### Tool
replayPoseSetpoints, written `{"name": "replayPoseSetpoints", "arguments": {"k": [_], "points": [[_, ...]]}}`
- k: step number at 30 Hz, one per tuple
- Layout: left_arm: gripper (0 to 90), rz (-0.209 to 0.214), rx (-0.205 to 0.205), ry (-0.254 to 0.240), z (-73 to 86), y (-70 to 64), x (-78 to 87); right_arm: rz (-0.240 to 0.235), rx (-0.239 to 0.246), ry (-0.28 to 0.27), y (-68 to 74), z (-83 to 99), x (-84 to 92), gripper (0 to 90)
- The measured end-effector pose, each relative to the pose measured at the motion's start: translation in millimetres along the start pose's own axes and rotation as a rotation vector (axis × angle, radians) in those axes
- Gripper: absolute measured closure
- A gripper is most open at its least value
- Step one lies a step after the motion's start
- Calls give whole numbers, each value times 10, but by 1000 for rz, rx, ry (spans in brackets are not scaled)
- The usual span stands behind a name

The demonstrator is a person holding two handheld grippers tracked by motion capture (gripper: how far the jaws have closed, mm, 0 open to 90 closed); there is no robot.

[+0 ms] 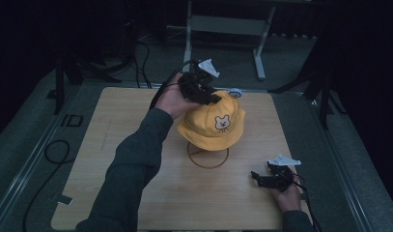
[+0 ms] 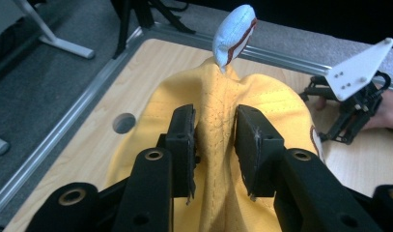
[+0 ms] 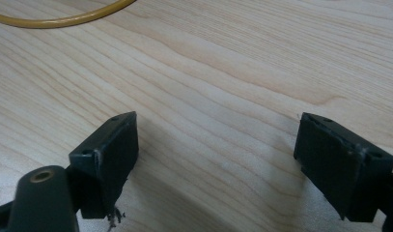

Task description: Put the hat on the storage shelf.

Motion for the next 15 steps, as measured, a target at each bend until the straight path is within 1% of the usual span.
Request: {"name": "replayPoseSetpoints", "arguments": {"k": [3,4,6,7,8,9,10,14,15], "points": [[628,2,3,4,13,-14,-11,0,0,0,0,0,0,159],[589,11,23,-5,15,-13,1,0,0,0,0,0,0,159],[502,2,44,-20,4,-4,36,0,-1,0,1,0,0,158],[454,-9,44,-35,-3,5,63,0,-1,1,1,0,0,158],[393,-28,66,-60,-14,6,94,0,-2,1,1,0,1,158],[354,-34,75,-72,-20,13,120,-1,-2,1,0,1,2,158],[328,-32,86,-89,-23,25,160,0,-2,1,0,1,2,158],[209,-57,142,-171,-13,79,349,-1,0,2,-2,1,2,158],[198,-57,142,-171,-13,79,349,-1,0,2,-1,1,2,158]]}}
Point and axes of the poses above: each handheld gripper's, and its own axes: x roughly backward along the jaws, z roughly out of its underside, y roughly to its left, the point moved 3 cm from there along -x, roughly forward along the jaws, and after that the axes turned 4 degrees about -y, right-handed, at the moved point
